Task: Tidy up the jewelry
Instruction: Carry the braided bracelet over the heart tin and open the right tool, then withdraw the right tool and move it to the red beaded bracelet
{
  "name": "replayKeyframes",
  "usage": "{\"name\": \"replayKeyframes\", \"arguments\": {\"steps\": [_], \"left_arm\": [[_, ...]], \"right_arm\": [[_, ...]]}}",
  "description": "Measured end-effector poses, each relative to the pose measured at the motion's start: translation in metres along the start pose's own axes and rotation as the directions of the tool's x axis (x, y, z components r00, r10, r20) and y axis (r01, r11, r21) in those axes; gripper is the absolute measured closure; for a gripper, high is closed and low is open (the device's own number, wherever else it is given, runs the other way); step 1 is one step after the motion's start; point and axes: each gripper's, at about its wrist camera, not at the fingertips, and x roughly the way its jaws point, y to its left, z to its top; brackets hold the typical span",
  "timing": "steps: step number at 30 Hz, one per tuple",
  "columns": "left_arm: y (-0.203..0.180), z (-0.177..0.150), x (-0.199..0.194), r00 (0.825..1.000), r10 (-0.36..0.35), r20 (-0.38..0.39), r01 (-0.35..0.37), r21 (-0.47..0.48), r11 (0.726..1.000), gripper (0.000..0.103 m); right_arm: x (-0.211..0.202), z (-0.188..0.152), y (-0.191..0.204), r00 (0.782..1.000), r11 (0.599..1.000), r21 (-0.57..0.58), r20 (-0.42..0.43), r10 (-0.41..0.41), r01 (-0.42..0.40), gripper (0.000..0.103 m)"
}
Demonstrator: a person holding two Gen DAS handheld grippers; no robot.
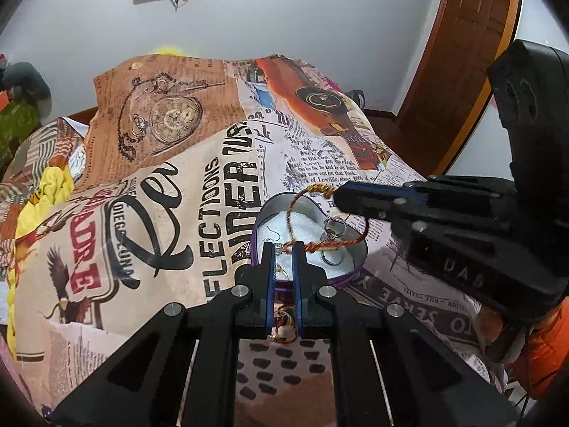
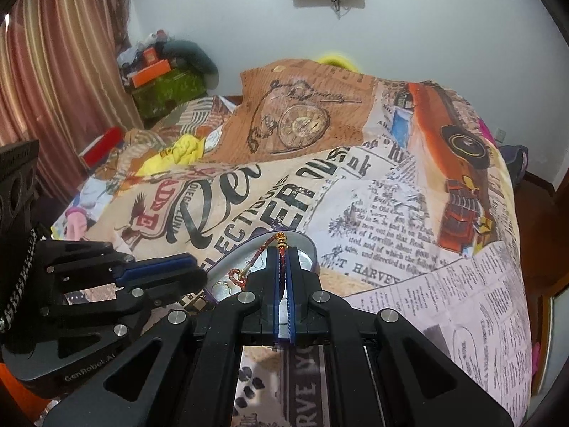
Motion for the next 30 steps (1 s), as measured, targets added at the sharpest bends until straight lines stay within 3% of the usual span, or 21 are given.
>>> {"name": "replayKeyframes", "arguments": {"steps": [11, 13, 15, 24, 26, 30], "left_arm": [[0.022, 0.003, -0.013, 0.999, 0.051, 0.015, -0.051, -0.029, 0.998, 0.095], [0.029, 0.001, -0.015, 0.997, 0.071, 0.007, -0.070, -0.035, 0.997, 0.087], [0.037, -0.003, -0.018, 0.995, 0.095, -0.002, -0.095, -0.048, 0.994, 0.072], [0.033, -0.032, -0.011, 0.995, 0.061, -0.079, -0.065, -0.046, 0.997, 0.071], [0.025, -0.036, -0.007, 0.995, 0.037, -0.093, -0.040, -0.027, 0.999, 0.071], [0.011, -0.038, 0.001, 0.994, 0.033, -0.105, -0.031, 0.017, 0.999, 0.071]], "right_arm": [[0.011, -0.001, 0.003, 0.999, 0.999, -0.034, -0.041, 0.006, -0.007, 0.100], [0.013, -0.001, 0.003, 0.999, 0.999, -0.044, -0.051, -0.001, -0.002, 0.100], [0.015, -0.002, 0.005, 0.998, 0.998, -0.058, -0.066, -0.008, 0.005, 0.100], [0.018, -0.006, 0.004, 0.994, 0.999, -0.050, -0.102, -0.026, 0.021, 0.099], [0.016, -0.007, 0.003, 0.994, 0.999, -0.039, -0.107, -0.023, 0.018, 0.097], [0.008, -0.010, -0.002, 0.995, 1.000, -0.016, -0.098, -0.027, 0.026, 0.075]]}}
